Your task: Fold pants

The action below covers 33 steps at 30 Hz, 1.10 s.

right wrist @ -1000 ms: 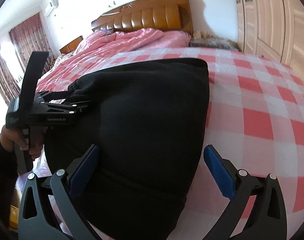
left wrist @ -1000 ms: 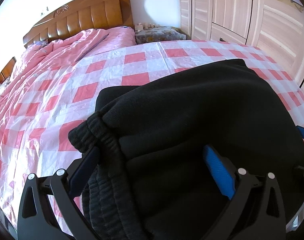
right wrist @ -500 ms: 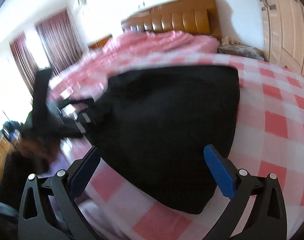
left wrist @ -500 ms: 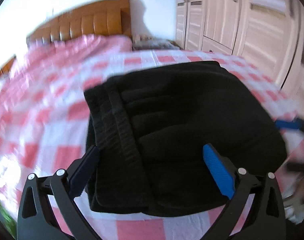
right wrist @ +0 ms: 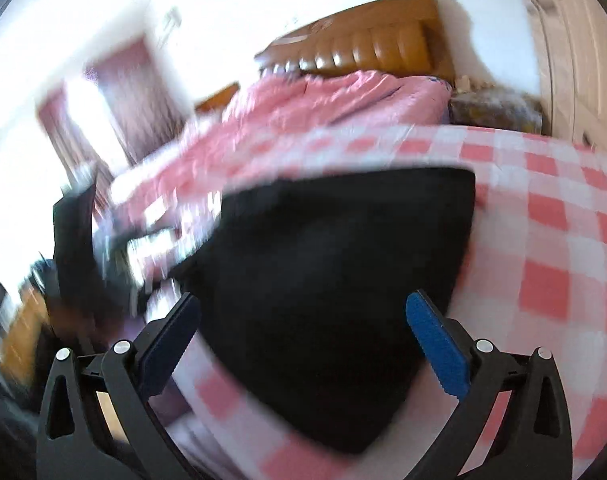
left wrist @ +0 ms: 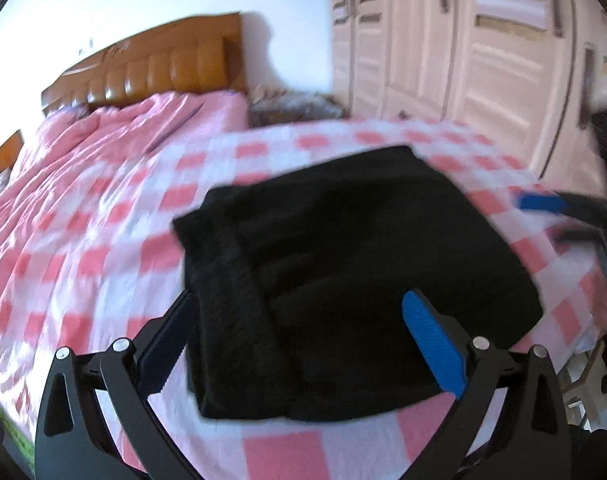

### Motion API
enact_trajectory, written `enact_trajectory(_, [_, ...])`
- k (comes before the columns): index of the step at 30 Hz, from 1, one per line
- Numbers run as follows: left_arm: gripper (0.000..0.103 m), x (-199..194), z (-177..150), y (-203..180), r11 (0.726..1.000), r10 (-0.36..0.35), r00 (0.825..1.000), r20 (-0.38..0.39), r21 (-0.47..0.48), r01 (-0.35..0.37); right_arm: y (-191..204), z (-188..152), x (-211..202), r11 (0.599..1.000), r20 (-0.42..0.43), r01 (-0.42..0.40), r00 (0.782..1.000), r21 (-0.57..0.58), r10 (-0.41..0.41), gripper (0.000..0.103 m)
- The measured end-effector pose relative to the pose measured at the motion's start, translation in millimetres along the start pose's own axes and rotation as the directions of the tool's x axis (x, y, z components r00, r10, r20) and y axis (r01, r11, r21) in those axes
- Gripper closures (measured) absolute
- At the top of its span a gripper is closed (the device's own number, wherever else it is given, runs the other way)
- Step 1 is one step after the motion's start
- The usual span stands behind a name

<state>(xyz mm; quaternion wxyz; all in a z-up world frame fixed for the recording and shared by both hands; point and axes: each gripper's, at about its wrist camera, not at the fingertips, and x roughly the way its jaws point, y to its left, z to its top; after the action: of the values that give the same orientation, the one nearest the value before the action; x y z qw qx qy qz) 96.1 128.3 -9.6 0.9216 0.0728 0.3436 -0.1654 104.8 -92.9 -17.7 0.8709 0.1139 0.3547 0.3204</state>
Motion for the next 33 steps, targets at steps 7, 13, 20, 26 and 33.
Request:
enact_trajectory(7, [0.001,38.6,-7.8,2.4,1.0,-0.014,0.998,-0.053,-0.002,0.014,-5.6,92.5,123.8,0.984,-0.173,0.162,0.97,-0.07,-0.172,0.004])
enact_trajectory(13, [0.001,45.1,-7.0,14.1,0.999,-0.038,0.995,-0.088,-0.013,0.037,-2.7,91.2,204.0,0.921,-0.29,0.294,0.885,-0.258,-0.364,0.004])
enact_trajectory(20, [0.002,21.7,-5.8,19.3,0.999,0.001,0.999,-0.038,-0.049,-0.003,-21.0,101.0,116.9,0.962,-0.05,0.271,0.962,0.02,-0.27,0.005])
enact_trajectory(26, [0.002,-37.9,-12.5,56.2,0.951,0.285,0.958,0.027,-0.134,-0.279,9.1,54.7,-3.7,0.937,0.162,0.349,0.924,0.02,-0.347,0.004])
enact_trajectory(33, [0.002,-112.8,-4.8,29.2,0.835,0.549,0.809,0.208,-0.15,-0.529,50.0,-23.5,-66.5,0.912,0.223,0.411,0.89,-0.009,-0.399,0.004])
